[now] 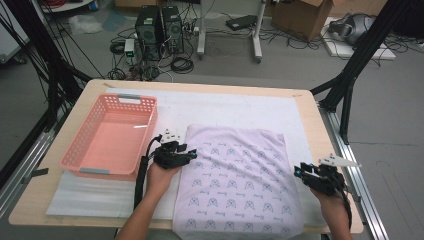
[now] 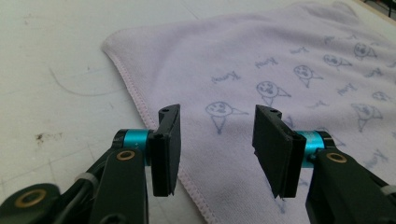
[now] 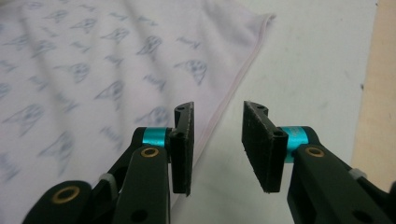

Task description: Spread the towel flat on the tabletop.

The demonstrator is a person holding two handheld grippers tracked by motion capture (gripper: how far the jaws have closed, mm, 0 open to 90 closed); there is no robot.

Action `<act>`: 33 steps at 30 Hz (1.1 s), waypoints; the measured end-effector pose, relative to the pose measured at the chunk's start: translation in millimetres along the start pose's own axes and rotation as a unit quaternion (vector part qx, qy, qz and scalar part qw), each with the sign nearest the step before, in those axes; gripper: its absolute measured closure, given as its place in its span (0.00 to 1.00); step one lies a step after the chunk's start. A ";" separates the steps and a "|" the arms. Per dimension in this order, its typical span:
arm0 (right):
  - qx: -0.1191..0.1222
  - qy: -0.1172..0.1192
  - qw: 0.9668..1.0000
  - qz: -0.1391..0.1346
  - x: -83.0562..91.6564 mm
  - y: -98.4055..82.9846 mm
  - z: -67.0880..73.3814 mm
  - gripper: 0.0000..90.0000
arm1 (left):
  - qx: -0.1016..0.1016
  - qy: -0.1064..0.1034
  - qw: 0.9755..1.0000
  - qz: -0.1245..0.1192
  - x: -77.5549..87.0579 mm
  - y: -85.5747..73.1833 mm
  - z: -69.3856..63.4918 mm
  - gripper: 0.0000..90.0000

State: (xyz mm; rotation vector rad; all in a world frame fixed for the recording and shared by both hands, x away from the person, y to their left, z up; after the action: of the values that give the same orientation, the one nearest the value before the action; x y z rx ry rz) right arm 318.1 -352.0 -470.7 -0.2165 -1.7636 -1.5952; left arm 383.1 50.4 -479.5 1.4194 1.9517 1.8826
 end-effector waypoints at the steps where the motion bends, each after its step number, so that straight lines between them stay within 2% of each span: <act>1: 0.005 0.000 1.000 0.003 -7.9 5.1 -2.0 0.71 | 0.001 0.002 1.000 0.004 -0.6 -1.0 0.4 0.58; 4: 0.005 0.001 1.000 0.005 -31.4 18.9 -7.4 0.71 | -0.001 0.009 1.000 0.013 -3.2 -3.6 1.8 0.58; 7: 0.006 -0.013 1.000 0.010 -53.2 30.5 -15.8 0.71 | 0.004 0.012 1.000 0.013 -4.4 -4.1 4.1 0.58; 10: -0.007 -0.016 1.000 0.011 -73.6 40.7 -22.8 0.71 | 0.006 0.014 1.000 0.024 -6.0 -7.0 4.7 0.58; 13: -0.021 -0.032 0.999 0.014 -91.5 49.6 -29.8 0.73 | 0.004 0.016 1.000 0.024 -5.5 -7.0 4.6 0.59; 15: -0.032 -0.031 0.999 0.013 -101.6 54.6 -33.4 0.73 | 0.006 0.020 0.999 0.023 -3.8 -6.7 6.1 0.59; 16: -0.037 -0.029 0.999 0.018 -107.7 56.2 -33.4 0.75 | 0.009 0.020 1.000 0.022 -3.4 -6.6 6.3 0.59; 17: -0.032 -0.030 0.999 0.022 -111.9 56.7 -33.2 0.77 | 0.009 0.022 0.999 0.022 -3.1 -6.7 6.7 0.58; 18: -0.021 -0.037 0.999 0.019 -113.8 58.9 -33.0 0.89 | 0.010 0.022 0.999 0.022 -2.8 -7.0 6.6 0.58; 19: -0.019 -0.029 0.999 0.022 -115.6 60.1 -33.0 0.97 | 0.012 0.023 0.999 0.020 -3.3 -7.0 6.0 0.57; 20: -0.013 -0.032 0.999 0.023 -117.1 61.8 -33.8 0.98 | 0.012 0.028 0.999 0.012 -3.0 -7.7 5.8 0.56; 21: 0.002 -0.056 0.998 0.027 -117.5 63.3 -36.5 0.99 | 0.017 0.030 0.999 0.012 -3.7 -9.8 6.0 0.56; 22: 0.018 -0.098 0.995 0.028 -117.1 64.7 -42.5 0.99 | 0.020 0.033 0.999 0.015 -4.0 -11.3 6.8 0.55; 23: 0.014 -0.109 0.994 0.024 -117.1 64.8 -46.2 0.99 | 0.021 0.037 0.999 0.012 -3.4 -10.8 7.0 0.54; 24: -0.009 -0.116 0.993 0.018 -117.2 63.7 -50.7 0.99 | 0.023 0.039 0.999 0.010 -3.1 -10.4 6.9 0.54; 25: -0.023 -0.111 0.993 0.014 -117.9 63.3 -51.3 0.97 | 0.026 0.038 0.999 0.015 -3.9 -11.2 7.0 0.54; 26: -0.025 -0.107 0.994 0.012 -117.9 63.8 -50.2 0.93 | 0.024 0.040 0.999 0.018 -4.2 -11.4 7.1 0.54; 27: -0.024 -0.098 0.995 0.011 -117.5 64.6 -48.9 0.85 | 0.022 0.047 0.998 0.018 -4.6 -11.4 7.1 0.56; 29: -0.025 -0.089 0.996 0.002 -111.9 68.6 -46.2 0.80 | 0.016 0.062 0.998 0.021 -5.4 -11.6 6.5 0.62; 30: -0.026 -0.076 0.997 -0.005 -108.6 71.1 -44.1 0.80 | 0.004 0.076 0.997 0.026 -5.0 -12.0 7.0 0.70; 31: -0.022 -0.076 0.997 -0.007 -104.9 73.0 -42.6 0.79 | -0.005 0.081 0.996 0.028 -4.4 -12.0 8.1 0.81; 32: -0.016 -0.074 0.997 -0.009 -101.2 74.5 -40.9 0.79 | 0.014 0.061 0.998 0.028 -4.7 -12.2 7.5 0.93; 33: -0.014 -0.067 0.998 -0.012 -97.7 75.7 -38.8 0.78 | 0.020 0.062 0.997 0.029 -4.4 -12.1 7.8 0.97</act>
State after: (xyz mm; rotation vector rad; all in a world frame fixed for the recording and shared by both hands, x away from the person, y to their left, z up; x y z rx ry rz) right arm 446.9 -338.0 -472.1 -0.3238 -1.8511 -1.6567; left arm 383.9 55.6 -493.5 1.4168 2.0362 2.0126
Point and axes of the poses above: each handheld gripper's, and its own axes: x roughly backward along the jaws, y roughly out of its top, z roughly to its left, the point moved 7 cm from there along -x, roughly forward along the jaws, and after that the axes turned 4 degrees about -y, right-handed, at the moved point
